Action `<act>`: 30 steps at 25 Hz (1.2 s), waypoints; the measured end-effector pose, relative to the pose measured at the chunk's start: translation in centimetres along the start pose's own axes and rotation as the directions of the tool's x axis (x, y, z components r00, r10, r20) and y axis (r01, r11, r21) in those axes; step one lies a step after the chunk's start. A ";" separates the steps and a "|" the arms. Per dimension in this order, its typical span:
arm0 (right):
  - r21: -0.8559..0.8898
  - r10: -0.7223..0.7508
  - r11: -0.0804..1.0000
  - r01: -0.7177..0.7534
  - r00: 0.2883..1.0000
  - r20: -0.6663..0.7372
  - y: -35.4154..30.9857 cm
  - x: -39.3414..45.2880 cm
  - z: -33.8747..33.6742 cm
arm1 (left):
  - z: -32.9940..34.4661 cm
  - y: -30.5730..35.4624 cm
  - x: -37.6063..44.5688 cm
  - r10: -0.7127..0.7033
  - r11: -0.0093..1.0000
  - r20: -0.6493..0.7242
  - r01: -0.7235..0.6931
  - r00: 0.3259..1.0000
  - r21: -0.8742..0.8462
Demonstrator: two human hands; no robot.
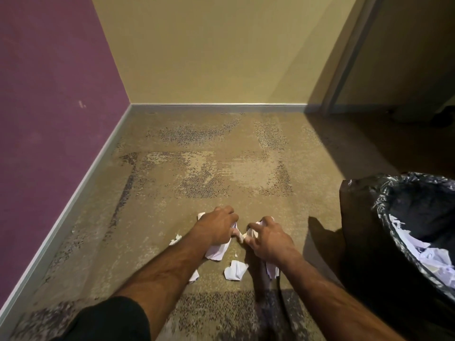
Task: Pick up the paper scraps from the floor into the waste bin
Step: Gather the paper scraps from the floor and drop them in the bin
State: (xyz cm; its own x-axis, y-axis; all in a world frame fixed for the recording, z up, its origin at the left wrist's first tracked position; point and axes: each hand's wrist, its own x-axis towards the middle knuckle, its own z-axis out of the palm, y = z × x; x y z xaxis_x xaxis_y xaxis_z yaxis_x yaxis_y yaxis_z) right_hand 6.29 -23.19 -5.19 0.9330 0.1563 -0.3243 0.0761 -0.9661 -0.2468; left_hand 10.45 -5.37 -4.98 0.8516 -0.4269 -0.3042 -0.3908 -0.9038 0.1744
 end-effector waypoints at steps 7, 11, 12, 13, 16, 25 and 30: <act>-0.035 -0.084 0.995 0.089 0.990 0.116 -0.5 -3.4 1.8 | 1.7 -2.3 -4.4 0.003 1.000 -0.122 -0.002 0.993 0.002; 0.057 -0.058 0.997 0.053 0.994 0.091 -0.1 -4.7 1.7 | 2.3 -4.4 -4.9 -0.173 0.972 0.074 0.182 0.982 -0.149; 0.037 -0.021 0.999 0.018 0.997 0.069 0.1 -4.9 1.6 | 2.5 -4.4 -4.8 -0.162 0.971 0.116 0.179 0.980 -0.161; 0.006 0.018 1.000 -0.018 0.998 0.058 0.4 -5.1 1.5 | 2.7 -4.2 -4.7 -0.137 0.974 0.132 0.158 0.982 -0.164; -0.024 0.084 0.996 -0.082 0.994 0.076 0.9 -5.5 1.7 | 3.5 -3.2 -5.3 -0.039 0.989 0.140 0.058 0.989 -0.136; -0.029 -0.201 0.979 0.203 0.979 0.041 -2.0 -4.5 2.5 | 2.6 -4.3 -9.8 -0.182 0.982 0.016 0.183 0.983 -0.038; -0.151 -0.146 0.978 0.144 0.989 -0.002 -0.4 -4.2 1.3 | 2.5 -5.9 -11.9 -0.445 0.877 0.148 0.464 0.883 -0.129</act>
State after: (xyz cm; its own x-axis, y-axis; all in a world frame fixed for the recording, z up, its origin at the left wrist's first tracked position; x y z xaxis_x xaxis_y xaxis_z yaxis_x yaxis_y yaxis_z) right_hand 1.90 -23.15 -4.89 0.9126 0.2951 -0.2829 0.2616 -0.9534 -0.1506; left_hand 1.75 4.97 -4.74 0.8742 0.0211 -0.4851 0.0975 -0.9863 0.1329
